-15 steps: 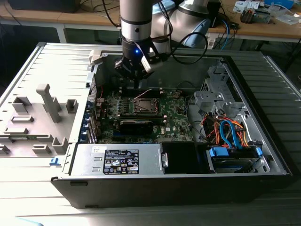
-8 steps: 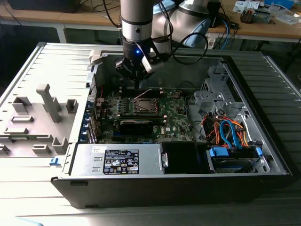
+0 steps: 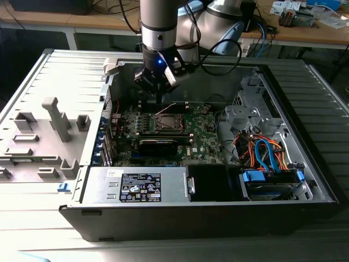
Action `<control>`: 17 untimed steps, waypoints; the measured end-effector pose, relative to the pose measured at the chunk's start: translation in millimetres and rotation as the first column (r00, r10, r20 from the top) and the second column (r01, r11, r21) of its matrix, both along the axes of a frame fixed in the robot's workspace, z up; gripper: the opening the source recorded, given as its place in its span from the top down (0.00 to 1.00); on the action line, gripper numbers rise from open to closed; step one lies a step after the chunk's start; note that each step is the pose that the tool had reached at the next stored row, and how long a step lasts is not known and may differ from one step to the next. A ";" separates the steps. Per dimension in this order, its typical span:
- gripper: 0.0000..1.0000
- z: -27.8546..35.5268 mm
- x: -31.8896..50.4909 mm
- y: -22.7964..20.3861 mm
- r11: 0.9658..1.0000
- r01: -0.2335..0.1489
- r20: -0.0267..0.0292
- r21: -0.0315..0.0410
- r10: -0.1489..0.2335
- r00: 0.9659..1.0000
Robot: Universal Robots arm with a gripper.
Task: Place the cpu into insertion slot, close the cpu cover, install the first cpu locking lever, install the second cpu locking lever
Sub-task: 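Install the first cpu locking lever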
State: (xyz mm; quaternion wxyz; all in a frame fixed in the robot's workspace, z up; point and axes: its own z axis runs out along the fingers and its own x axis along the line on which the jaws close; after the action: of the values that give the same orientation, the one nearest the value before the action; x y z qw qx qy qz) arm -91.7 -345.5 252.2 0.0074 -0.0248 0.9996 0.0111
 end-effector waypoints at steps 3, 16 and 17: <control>0.89 -2.3 0.0 0.0 1.000 0.000 0.000 0.000 0.000 1.000; 0.89 -7.7 0.1 0.1 1.000 0.000 0.000 0.000 0.000 1.000; 0.89 -8.1 0.0 0.1 1.000 0.000 0.000 0.000 0.000 1.000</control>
State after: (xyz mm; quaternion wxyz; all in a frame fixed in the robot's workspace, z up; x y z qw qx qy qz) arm -91.7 -345.4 244.1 0.0075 -0.0248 0.9996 0.0111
